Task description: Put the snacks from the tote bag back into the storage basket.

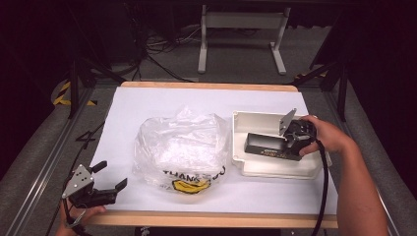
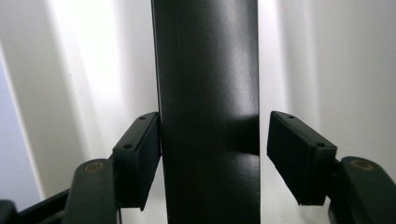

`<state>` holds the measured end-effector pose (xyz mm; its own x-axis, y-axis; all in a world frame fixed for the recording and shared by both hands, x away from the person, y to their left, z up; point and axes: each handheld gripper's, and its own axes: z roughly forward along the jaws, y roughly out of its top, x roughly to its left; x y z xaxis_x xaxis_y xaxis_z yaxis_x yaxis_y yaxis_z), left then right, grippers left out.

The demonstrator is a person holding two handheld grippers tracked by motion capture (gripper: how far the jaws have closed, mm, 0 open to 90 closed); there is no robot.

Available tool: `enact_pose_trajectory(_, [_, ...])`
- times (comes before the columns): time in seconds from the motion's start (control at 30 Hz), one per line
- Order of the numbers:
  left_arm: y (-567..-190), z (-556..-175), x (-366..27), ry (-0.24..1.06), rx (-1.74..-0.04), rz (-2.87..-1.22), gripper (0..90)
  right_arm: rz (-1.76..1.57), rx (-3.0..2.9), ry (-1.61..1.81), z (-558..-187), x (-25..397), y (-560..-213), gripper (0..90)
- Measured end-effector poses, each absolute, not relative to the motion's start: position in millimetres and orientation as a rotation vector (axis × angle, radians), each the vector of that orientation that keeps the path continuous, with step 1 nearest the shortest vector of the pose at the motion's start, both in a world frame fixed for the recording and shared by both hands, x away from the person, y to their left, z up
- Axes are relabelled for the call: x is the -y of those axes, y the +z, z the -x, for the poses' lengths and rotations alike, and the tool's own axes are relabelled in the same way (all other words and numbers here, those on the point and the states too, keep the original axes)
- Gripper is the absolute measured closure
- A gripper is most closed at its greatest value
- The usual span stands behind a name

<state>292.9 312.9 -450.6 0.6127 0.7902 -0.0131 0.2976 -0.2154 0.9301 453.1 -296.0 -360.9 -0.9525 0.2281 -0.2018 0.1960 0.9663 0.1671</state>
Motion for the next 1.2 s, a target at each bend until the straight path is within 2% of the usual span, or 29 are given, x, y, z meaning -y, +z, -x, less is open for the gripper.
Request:
enact_pose_trajectory(0.67, [-450.3, -302.3, -308.2, 0.575, -0.866, -1.795, 6.5, -0.367, -2.674, 0.51, -417.2, 299.2, -324.5, 33.4])
enact_pose_trajectory(1.2, [-449.9, -307.4, -307.6, 0.587, -0.869, -1.802, 6.7, -0.577, -2.491, 0.611, -391.8, 314.2, -302.2, 28.7])
